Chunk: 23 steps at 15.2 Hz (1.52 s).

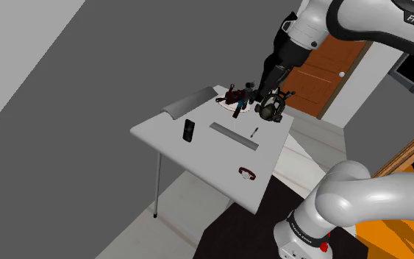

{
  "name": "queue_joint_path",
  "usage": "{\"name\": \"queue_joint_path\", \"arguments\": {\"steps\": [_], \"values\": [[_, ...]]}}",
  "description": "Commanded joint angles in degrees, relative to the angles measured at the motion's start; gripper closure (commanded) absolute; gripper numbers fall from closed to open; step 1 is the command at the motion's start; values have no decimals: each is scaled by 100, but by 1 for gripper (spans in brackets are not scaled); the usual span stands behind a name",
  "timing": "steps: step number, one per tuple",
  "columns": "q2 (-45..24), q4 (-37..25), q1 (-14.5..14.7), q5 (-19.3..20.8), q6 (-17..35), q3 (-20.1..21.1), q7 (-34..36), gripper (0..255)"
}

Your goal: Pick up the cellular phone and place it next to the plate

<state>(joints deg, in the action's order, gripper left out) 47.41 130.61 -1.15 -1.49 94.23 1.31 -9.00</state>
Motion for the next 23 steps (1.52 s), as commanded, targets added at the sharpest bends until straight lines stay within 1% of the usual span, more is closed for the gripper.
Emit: {"name": "queue_joint_path", "arguments": {"steps": [1, 6, 12, 18, 23], "values": [[0, 0, 0, 0, 0, 0, 0, 0], [-735, 182, 348, 85, 847, -469, -1235, 0], [-1853, 66, 796, 16, 1720, -963, -2733, 0], [-3112, -350, 1227, -287, 2365, -1315, -4274, 0], [-4191, -871, 1497, -673, 2701, -1431, -5557, 0]]}}
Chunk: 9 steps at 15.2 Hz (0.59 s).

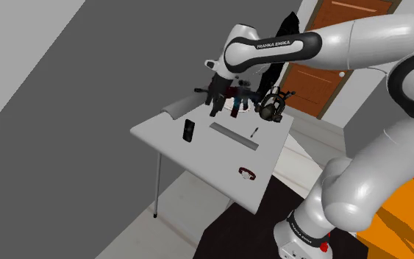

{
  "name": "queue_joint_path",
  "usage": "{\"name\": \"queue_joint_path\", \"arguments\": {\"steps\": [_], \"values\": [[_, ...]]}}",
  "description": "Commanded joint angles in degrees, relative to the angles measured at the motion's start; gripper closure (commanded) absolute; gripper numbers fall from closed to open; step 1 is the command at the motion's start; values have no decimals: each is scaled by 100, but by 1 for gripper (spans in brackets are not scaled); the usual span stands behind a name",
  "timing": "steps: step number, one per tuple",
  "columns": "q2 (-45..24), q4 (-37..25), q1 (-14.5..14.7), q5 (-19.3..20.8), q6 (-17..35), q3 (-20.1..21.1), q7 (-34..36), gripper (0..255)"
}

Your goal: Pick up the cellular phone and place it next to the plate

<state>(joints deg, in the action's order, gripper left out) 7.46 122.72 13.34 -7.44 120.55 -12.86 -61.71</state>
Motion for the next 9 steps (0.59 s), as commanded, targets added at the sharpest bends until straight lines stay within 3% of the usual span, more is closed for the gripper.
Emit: {"name": "queue_joint_path", "arguments": {"steps": [1, 6, 9], "values": [[-410, -201, 85, -160, 116, -12, -534, 0], [-1424, -833, 193, -505, 266, 116, -1677, 0], [-1533, -734, 197, -557, 470, 143, -1710, 0]]}}
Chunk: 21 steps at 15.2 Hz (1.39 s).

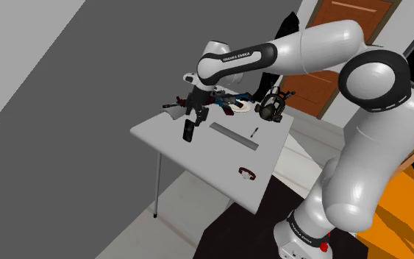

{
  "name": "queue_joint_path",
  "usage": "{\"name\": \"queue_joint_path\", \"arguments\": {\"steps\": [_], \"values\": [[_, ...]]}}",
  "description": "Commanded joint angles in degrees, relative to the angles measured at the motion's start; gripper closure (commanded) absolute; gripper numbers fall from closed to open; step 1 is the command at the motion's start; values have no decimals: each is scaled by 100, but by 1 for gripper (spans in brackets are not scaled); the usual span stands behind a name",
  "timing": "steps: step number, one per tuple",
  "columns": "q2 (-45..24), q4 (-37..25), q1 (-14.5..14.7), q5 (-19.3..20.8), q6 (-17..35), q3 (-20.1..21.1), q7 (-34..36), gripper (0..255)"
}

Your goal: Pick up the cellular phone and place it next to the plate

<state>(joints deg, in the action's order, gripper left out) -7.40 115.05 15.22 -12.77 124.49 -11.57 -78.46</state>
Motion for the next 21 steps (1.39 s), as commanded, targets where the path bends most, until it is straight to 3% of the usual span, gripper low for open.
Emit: {"name": "queue_joint_path", "arguments": {"steps": [1, 5, 13, 14, 21], "values": [[-84, 63, 12, -41, 144, 22, -47, 0], [-230, 161, 23, -112, 382, 48, -93, 0], [-230, 160, 23, -112, 381, 48, -92, 0], [-230, 160, 23, -112, 381, 48, -92, 255], [-230, 160, 23, -112, 381, 48, -93, 255]]}}
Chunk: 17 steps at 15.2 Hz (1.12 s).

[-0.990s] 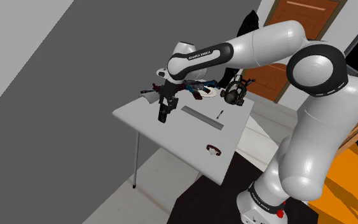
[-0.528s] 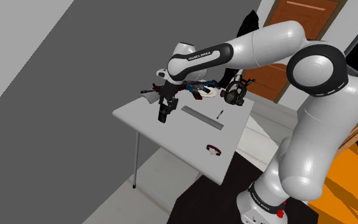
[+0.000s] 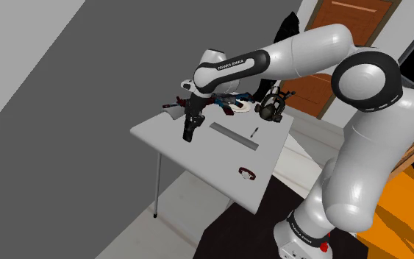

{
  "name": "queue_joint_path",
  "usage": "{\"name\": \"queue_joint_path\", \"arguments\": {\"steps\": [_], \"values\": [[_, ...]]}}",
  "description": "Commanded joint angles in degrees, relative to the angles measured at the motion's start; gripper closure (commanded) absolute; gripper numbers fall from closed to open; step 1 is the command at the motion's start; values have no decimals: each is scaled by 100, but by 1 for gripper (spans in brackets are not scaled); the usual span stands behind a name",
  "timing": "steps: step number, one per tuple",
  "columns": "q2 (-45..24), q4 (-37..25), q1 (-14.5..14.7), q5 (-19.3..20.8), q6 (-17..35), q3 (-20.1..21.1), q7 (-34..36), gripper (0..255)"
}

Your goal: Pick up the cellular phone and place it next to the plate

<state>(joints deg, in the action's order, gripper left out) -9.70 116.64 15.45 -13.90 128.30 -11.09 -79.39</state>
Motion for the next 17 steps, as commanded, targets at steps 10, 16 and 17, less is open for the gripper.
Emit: {"name": "queue_joint_path", "arguments": {"steps": [10, 16, 17], "values": [[276, -287, 10, 150, -543, -28, 163, 255], [437, -558, 12, 238, -962, -41, 269, 255], [460, -608, 12, 251, -1033, -43, 285, 255]]}}
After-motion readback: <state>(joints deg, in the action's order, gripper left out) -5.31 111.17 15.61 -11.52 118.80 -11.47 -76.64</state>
